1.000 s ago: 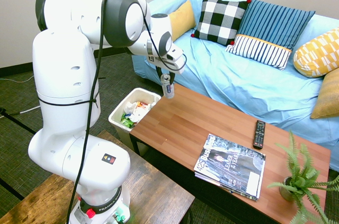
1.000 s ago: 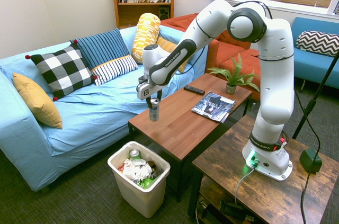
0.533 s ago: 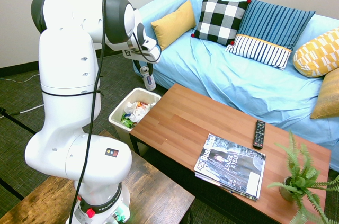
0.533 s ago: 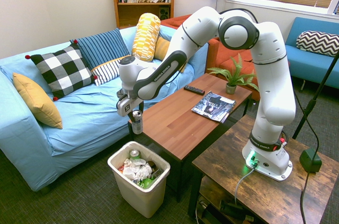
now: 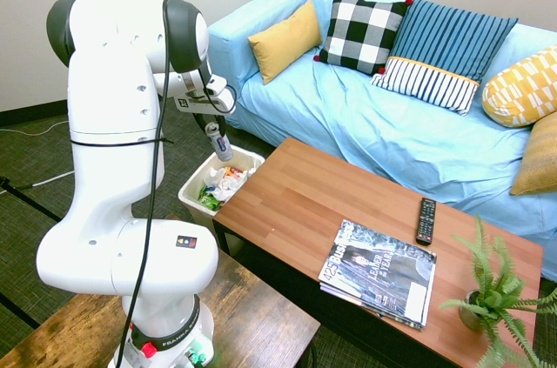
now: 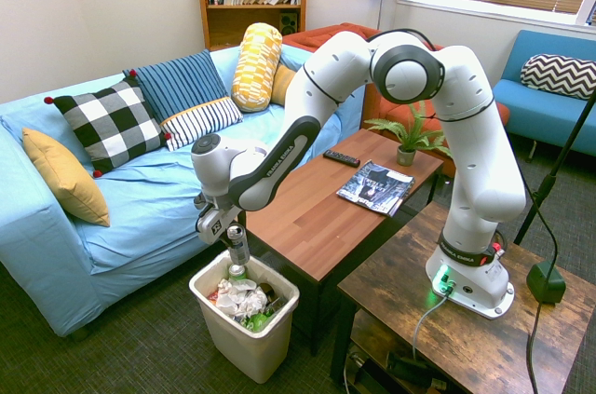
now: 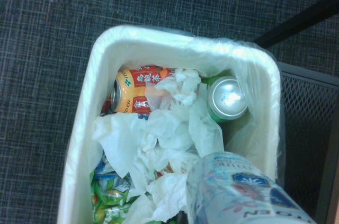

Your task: Throw the can in the trash bin

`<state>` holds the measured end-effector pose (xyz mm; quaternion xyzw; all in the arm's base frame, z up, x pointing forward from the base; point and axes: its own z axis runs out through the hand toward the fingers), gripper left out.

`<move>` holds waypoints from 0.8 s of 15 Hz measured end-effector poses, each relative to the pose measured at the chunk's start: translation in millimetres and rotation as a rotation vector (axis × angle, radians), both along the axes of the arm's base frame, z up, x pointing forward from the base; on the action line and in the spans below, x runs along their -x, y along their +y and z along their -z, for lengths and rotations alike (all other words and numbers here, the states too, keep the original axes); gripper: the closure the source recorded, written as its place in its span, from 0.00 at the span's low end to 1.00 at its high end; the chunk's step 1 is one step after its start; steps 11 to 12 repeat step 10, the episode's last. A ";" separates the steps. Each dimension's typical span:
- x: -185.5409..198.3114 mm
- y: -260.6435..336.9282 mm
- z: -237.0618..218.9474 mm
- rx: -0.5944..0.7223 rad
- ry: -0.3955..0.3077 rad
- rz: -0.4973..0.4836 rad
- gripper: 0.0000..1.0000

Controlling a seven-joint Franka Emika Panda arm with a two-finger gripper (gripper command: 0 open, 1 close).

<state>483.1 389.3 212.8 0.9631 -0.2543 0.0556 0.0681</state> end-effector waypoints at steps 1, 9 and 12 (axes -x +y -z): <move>1.0 0.3 2.7 0.003 0.003 -0.002 0.00; -0.1 -1.4 -3.0 0.028 -0.020 0.014 0.00; 0.0 -2.0 -11.9 0.046 -0.045 0.030 0.00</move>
